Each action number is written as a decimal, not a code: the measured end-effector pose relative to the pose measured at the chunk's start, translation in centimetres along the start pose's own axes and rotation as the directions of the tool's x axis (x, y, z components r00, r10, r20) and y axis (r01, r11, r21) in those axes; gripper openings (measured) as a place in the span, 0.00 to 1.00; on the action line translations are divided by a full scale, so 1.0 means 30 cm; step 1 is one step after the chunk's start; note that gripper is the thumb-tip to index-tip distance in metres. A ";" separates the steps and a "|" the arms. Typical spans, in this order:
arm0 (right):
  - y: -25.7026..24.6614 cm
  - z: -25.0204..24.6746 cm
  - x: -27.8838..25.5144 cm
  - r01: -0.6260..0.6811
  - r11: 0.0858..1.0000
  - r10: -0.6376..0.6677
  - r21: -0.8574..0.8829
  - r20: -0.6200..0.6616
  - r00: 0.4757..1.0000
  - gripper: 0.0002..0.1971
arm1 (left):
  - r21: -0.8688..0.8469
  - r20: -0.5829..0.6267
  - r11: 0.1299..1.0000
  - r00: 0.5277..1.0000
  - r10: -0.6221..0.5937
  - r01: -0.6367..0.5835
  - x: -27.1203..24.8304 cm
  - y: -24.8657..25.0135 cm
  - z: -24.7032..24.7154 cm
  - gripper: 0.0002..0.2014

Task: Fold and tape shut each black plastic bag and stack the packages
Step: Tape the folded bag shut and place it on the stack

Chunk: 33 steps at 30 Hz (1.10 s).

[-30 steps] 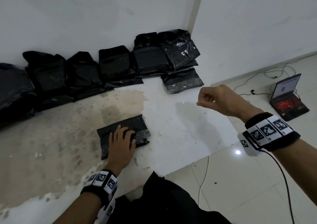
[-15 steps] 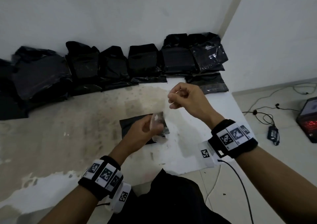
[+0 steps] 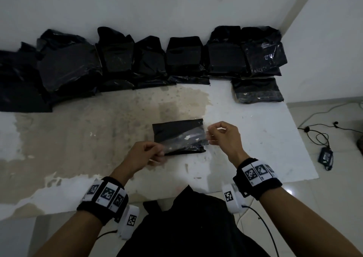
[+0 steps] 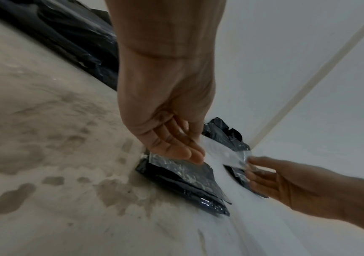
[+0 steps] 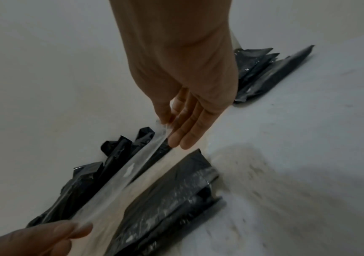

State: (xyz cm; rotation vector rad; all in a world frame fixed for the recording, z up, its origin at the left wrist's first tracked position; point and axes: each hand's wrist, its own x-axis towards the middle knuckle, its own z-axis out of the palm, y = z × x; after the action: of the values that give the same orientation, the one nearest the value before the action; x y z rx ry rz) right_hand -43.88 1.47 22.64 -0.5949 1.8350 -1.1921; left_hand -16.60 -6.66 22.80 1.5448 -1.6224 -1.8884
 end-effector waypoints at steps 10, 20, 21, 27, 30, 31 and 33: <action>0.127 0.030 -0.027 -0.092 0.992 0.098 0.084 -0.064 0.993 0.04 | 0.089 -0.096 0.996 0.995 0.023 -0.014 0.058 -0.038 -0.047 0.08; 0.185 0.043 -0.024 -0.051 0.997 0.056 0.061 -0.071 0.996 0.03 | 0.187 -0.147 0.980 0.985 0.094 -0.066 0.105 -0.102 -0.042 0.06; 0.188 0.046 -0.023 -0.056 0.996 0.061 0.067 -0.071 0.996 0.03 | 0.195 -0.150 0.978 0.983 0.102 -0.071 0.106 -0.108 -0.042 0.06; 0.204 0.055 -0.016 -0.083 0.994 0.088 0.067 -0.075 0.993 0.04 | 0.208 -0.139 0.976 0.986 0.092 -0.062 0.120 -0.141 -0.046 0.06; 0.215 0.056 -0.014 -0.094 0.995 0.096 0.024 -0.087 0.992 0.04 | 0.205 -0.131 0.977 0.987 0.089 -0.061 0.128 -0.156 -0.043 0.06; 0.220 0.056 -0.013 -0.097 0.995 0.098 0.011 -0.090 0.991 0.05 | 0.204 -0.135 0.977 0.987 0.091 -0.063 0.131 -0.160 -0.042 0.06; 0.233 0.057 -0.010 -0.096 0.995 0.094 -0.018 -0.092 0.991 0.05 | 0.211 -0.144 0.975 0.984 0.103 -0.072 0.137 -0.169 -0.040 0.06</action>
State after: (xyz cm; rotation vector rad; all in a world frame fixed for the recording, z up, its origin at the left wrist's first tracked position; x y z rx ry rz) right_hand -41.87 3.88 16.14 -0.4663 1.9337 -1.1533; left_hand -15.16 -8.42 16.57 1.6218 -1.8292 -1.5565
